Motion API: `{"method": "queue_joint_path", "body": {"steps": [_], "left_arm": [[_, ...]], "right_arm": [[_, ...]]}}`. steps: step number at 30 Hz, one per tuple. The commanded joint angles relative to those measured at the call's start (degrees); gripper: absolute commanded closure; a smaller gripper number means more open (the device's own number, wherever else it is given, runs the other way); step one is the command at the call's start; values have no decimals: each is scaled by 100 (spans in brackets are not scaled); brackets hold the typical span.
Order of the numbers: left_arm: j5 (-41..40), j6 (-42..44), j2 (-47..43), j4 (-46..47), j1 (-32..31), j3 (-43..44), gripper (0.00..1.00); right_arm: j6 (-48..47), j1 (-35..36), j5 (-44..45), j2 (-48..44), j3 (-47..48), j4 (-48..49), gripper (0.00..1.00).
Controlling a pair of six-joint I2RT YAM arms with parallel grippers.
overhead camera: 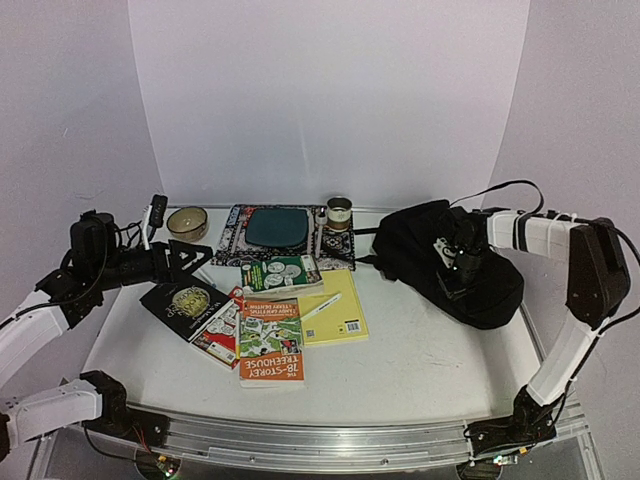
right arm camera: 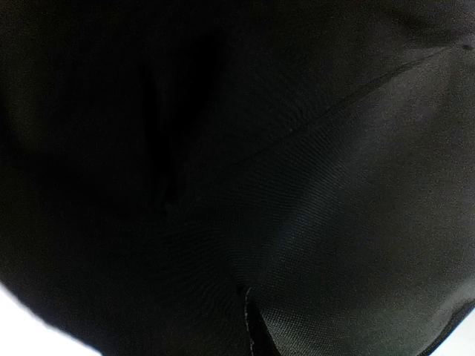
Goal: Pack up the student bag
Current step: Grab the student bag from the center of the board.
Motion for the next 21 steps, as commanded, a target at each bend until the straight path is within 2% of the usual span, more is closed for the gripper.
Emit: {"method": "queue_joint_path", "body": {"steps": [1, 11, 16, 21], "left_arm": [[-739, -521, 349, 532, -559, 154, 7], [-2126, -598, 1624, 824, -2355, 786, 9], [-3057, -677, 2397, 1173, -3376, 1181, 9], [-3350, -842, 3152, 1664, -3944, 1449, 9]], "right_arm": [[1216, 165, -471, -813, 149, -698, 100], [3085, 917, -772, -1426, 390, -729, 100], [4065, 1460, -956, -1600, 227, -121, 100], [4902, 1830, -1119, -1667, -6, 656, 100]]}}
